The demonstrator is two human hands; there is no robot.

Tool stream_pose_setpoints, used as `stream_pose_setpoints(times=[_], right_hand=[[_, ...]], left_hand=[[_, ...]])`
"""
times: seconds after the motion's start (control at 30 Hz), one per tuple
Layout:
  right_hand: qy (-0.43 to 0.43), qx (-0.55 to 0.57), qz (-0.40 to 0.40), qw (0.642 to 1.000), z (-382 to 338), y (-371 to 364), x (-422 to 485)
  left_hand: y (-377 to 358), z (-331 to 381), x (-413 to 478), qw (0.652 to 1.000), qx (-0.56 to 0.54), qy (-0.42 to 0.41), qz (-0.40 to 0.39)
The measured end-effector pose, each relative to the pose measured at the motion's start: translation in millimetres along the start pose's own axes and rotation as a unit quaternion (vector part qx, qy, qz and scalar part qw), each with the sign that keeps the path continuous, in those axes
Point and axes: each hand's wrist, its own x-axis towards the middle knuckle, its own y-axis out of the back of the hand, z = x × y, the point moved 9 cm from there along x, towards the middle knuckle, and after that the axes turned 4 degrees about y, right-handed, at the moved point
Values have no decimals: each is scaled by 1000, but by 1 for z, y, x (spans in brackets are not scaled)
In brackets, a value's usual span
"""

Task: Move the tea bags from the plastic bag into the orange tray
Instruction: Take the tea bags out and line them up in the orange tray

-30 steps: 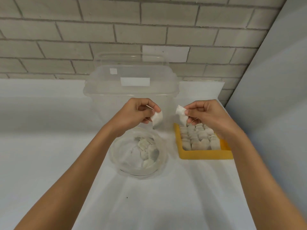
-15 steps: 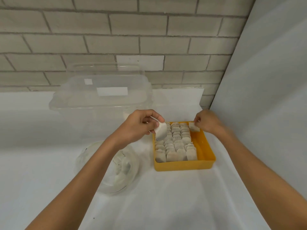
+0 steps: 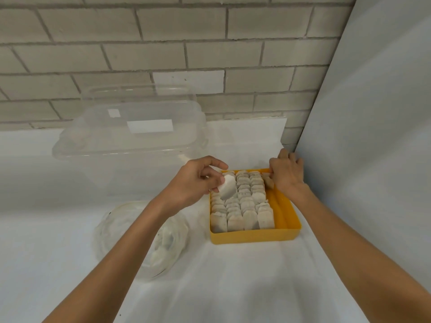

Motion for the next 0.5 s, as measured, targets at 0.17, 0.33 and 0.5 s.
stream_pose_setpoints(times=[0.17,0.33,0.5], right_hand=[[-10,20,0,1000,2,1,3],[-25,140,42,989,17,12,1],[-26,225,66,972,35,17,-3]], left_hand=[[-20,7,15,999,45,-20,-25],[-44,21,46,993,103,-43,-48],[-73,25,88,985,153,-34,-69]])
